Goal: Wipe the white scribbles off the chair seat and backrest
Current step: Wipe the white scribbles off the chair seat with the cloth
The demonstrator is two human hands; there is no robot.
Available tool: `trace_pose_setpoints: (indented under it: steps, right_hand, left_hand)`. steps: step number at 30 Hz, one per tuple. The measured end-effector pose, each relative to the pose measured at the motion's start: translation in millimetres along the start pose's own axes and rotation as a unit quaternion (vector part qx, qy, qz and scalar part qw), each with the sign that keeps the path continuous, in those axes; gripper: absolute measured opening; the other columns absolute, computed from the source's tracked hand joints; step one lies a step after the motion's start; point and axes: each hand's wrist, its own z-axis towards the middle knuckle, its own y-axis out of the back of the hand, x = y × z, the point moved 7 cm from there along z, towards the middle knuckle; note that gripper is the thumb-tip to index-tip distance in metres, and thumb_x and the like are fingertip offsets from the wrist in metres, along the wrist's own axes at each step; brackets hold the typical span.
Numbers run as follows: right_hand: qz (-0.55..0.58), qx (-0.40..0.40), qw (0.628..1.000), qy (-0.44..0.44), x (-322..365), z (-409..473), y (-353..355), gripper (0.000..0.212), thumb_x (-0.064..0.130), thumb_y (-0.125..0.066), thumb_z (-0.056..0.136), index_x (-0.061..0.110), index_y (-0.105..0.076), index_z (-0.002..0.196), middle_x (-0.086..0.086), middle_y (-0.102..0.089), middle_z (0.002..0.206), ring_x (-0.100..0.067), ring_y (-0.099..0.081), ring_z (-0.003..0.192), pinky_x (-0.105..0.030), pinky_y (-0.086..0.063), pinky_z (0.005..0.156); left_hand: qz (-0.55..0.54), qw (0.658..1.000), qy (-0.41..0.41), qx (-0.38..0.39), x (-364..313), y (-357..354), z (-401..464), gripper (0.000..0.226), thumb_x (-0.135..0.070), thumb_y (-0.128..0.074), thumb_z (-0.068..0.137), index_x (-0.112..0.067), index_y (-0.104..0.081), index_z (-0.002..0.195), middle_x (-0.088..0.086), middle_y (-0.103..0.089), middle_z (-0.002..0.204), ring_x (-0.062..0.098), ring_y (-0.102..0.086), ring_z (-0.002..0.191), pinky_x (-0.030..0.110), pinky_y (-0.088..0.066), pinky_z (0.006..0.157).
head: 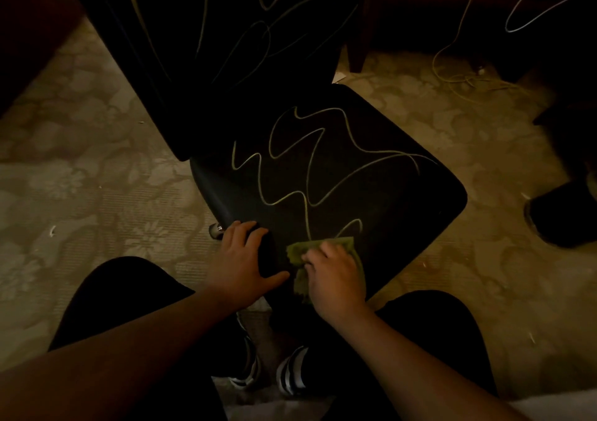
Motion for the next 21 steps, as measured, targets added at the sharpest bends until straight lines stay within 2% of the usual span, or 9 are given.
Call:
trace_pose_setpoints:
  steps: [2,4,6,8,11,14,19,21]
  right_hand:
    - [-0.003,0.007,1.000,0.013,-4,3,1,0.010,0.029,-0.058,0.094,0.033,-0.065,0.100,0.009,-0.054,0.100,-0.016,-0.052,0.095,-0.035,-0.047,0.080]
    - [-0.009,-0.012,0.999,-0.029,-21,9,9,0.012,0.032,-0.055,0.096,0.034,-0.064,0.103,0.009,-0.054,0.103,-0.014,-0.051,0.099,-0.036,-0.048,0.084]
    - [0.001,-0.042,0.995,-0.094,-44,17,19,0.010,0.030,-0.056,0.096,0.030,-0.064,0.103,0.005,-0.055,0.106,-0.017,-0.052,0.102,-0.038,-0.048,0.087]
    - [0.031,-0.061,0.986,-0.151,-66,23,24,0.008,0.025,-0.059,0.095,0.026,-0.064,0.101,0.001,-0.055,0.106,-0.022,-0.054,0.101,-0.040,-0.048,0.085]
    - [0.024,-0.066,0.981,-0.182,-75,25,24,0.009,0.022,-0.059,0.094,0.023,-0.065,0.101,-0.002,-0.056,0.107,-0.024,-0.055,0.100,-0.039,-0.047,0.084]
    - [0.004,-0.067,0.986,-0.150,-50,20,22,0.010,0.024,-0.060,0.094,0.026,-0.066,0.101,0.002,-0.057,0.107,-0.020,-0.053,0.102,-0.035,-0.044,0.085]
    - [0.011,-0.002,1.000,0.014,-16,11,4,0.004,0.027,-0.062,0.091,0.028,-0.065,0.093,0.004,-0.054,0.096,-0.020,-0.054,0.090,-0.039,-0.049,0.076]
    - [0.001,-0.014,1.000,-0.002,-29,16,9,0.005,0.029,-0.059,0.092,0.029,-0.064,0.093,0.005,-0.052,0.096,-0.018,-0.052,0.091,-0.038,-0.048,0.077]
  left_hand:
    - [0.014,0.999,-0.025,-0.017,0,4,3,0.104,-0.089,-0.056,0.065,-0.022,-0.049,0.144,0.006,-0.042,0.148,0.030,-0.036,0.141,0.052,-0.041,0.113]
    - [0.016,0.999,-0.039,-0.026,2,8,7,0.101,-0.090,-0.054,0.067,-0.024,-0.050,0.143,0.006,-0.042,0.148,0.030,-0.037,0.140,0.054,-0.042,0.111]
    - [0.022,0.999,-0.023,-0.011,8,11,9,0.104,-0.090,-0.054,0.070,-0.027,-0.040,0.151,0.005,-0.030,0.160,0.031,-0.022,0.152,0.056,-0.031,0.121]
    - [0.021,1.000,0.000,0.017,12,9,10,0.107,-0.088,-0.057,0.072,-0.030,-0.029,0.157,0.001,-0.015,0.169,0.029,-0.003,0.158,0.051,-0.016,0.126]
    - [0.000,1.000,0.013,0.021,10,7,9,0.110,-0.084,-0.063,0.072,-0.028,-0.026,0.159,0.001,-0.010,0.170,0.026,0.005,0.158,0.048,-0.013,0.126]
    - [-0.012,1.000,0.023,0.008,6,5,7,0.111,-0.081,-0.067,0.071,-0.024,-0.028,0.159,0.003,-0.013,0.170,0.028,0.003,0.158,0.049,-0.015,0.127]
    - [-0.016,0.999,0.029,0.012,3,-2,3,0.114,-0.085,-0.062,0.070,-0.023,-0.027,0.158,0.004,-0.012,0.170,0.028,0.004,0.158,0.052,-0.016,0.127]
    - [0.004,1.000,0.020,0.010,3,-1,5,0.113,-0.091,-0.055,0.068,-0.025,-0.030,0.156,0.005,-0.018,0.167,0.030,-0.004,0.157,0.055,-0.022,0.125]
